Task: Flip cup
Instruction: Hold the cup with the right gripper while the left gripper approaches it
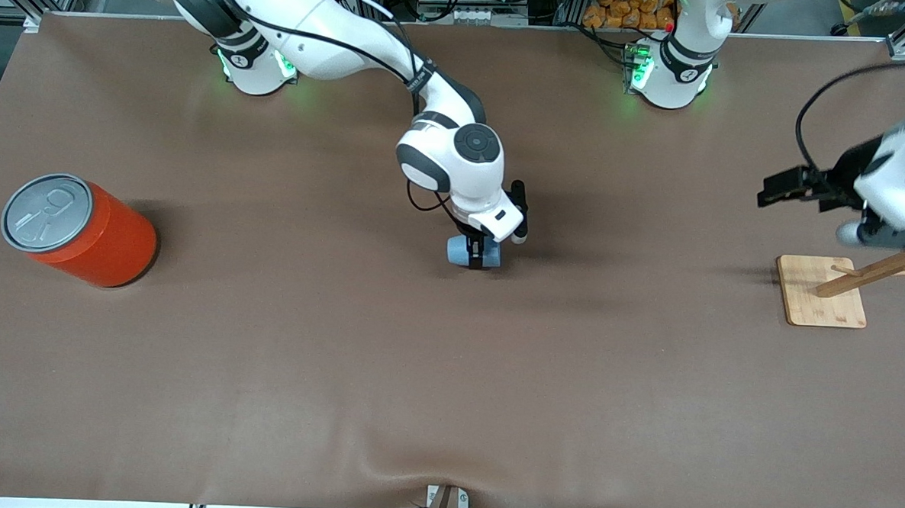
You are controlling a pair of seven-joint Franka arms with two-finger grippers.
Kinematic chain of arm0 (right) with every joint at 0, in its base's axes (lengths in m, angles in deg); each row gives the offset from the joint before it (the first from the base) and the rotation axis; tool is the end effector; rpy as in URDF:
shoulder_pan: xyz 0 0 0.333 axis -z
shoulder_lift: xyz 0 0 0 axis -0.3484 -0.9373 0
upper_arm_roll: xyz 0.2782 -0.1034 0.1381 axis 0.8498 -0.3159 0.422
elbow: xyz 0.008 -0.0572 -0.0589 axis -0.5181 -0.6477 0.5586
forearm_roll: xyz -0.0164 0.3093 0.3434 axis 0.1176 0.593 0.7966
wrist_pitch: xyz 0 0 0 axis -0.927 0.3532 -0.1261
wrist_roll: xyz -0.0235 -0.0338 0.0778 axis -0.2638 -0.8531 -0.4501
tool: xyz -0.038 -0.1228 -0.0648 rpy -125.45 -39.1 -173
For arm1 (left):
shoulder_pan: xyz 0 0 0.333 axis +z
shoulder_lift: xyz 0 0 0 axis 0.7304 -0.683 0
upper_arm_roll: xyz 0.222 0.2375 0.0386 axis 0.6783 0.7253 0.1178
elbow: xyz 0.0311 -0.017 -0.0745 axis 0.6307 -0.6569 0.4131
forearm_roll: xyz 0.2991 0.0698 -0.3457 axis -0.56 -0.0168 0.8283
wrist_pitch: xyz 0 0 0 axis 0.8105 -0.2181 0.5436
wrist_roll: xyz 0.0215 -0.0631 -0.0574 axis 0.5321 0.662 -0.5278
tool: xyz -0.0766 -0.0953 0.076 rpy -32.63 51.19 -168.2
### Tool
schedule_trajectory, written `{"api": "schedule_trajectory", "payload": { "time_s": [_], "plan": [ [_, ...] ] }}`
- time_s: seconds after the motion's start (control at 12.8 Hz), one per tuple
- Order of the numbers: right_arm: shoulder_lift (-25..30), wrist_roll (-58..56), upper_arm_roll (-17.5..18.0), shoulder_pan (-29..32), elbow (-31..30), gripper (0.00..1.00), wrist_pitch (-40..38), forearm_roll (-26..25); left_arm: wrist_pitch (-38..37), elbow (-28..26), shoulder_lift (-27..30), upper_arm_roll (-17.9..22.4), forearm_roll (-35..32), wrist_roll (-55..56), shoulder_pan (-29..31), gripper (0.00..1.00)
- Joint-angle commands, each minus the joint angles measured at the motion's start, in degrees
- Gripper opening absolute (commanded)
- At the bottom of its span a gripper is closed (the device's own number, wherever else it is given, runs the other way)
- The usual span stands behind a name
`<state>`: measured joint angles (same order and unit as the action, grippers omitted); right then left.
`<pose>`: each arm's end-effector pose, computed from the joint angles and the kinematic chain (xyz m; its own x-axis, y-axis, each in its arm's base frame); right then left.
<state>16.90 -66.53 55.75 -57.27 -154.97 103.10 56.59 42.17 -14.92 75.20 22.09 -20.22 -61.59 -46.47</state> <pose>0.5188 0.6226 0.1602 -0.0373 0.9992 0.0161 0.9919 0.0350 0.1224 0.6437 -0.0433 0.5241 0.9775 -0.0225 -0.2096 0.0078 -0.9897 0.1428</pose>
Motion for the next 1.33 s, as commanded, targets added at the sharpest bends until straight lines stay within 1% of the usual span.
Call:
{"api": "schedule_trajectory", "payload": {
  "time_s": [0.0,0.16,0.23,0.31,0.39,0.47,0.63,0.7,0.86,1.25],
  "plan": [
    [-1.42,2.67,-0.30,-1.26,3.00,0.00,-0.77,-1.81,0.73,1.05,-8.72,-0.23,2.73,-7.76,1.57,1.00],
    [-3.53,3.03,-0.39,-2.57,5.19,0.00,-0.86,-2.07,4.14,0.96,-14.61,-0.84,3.43,-12.34,1.22,1.00],
    [-3.62,3.03,-0.39,-2.67,5.11,0.00,-0.86,-2.16,5.56,0.88,-17.08,-0.85,5.53,-14.45,0.78,1.00],
    [-3.62,3.03,-0.39,-2.67,5.11,0.04,-0.86,-2.16,6.70,0.18,-18.93,-0.85,7.90,-16.82,0.69,1.00],
    [-3.71,3.12,-0.39,-2.84,5.11,0.26,-0.95,-2.07,8.45,-1.74,-19.56,-0.93,9.75,-18.24,0.60,1.00],
    [-3.71,3.12,-0.48,-2.84,5.02,0.99,-0.86,-2.07,10.82,-4.54,-19.04,-0.93,10.64,-18.78,0.78,1.00],
    [-3.71,6.88,-0.48,-2.93,5.02,1.00,-0.86,-2.16,14.87,-8.25,-17.64,-1.98,11.35,-18.78,0.86,1.00],
    [-3.71,7.16,-0.39,-2.93,5.02,1.00,-0.95,-2.16,16.02,-9.31,-17.46,-1.99,11.43,-18.78,0.87,1.00],
    [-3.62,7.25,-0.39,-2.93,5.02,1.00,-1.12,-2.16,18.13,-11.50,-17.11,-2.08,13.79,-18.78,0.78,1.00],
    [-1.70,7.16,-0.22,-2.23,5.02,1.00,-1.83,-1.72,29.19,-17.57,-16.84,-6.46,14.95,-17.91,0.69,1.00]
  ]
}}
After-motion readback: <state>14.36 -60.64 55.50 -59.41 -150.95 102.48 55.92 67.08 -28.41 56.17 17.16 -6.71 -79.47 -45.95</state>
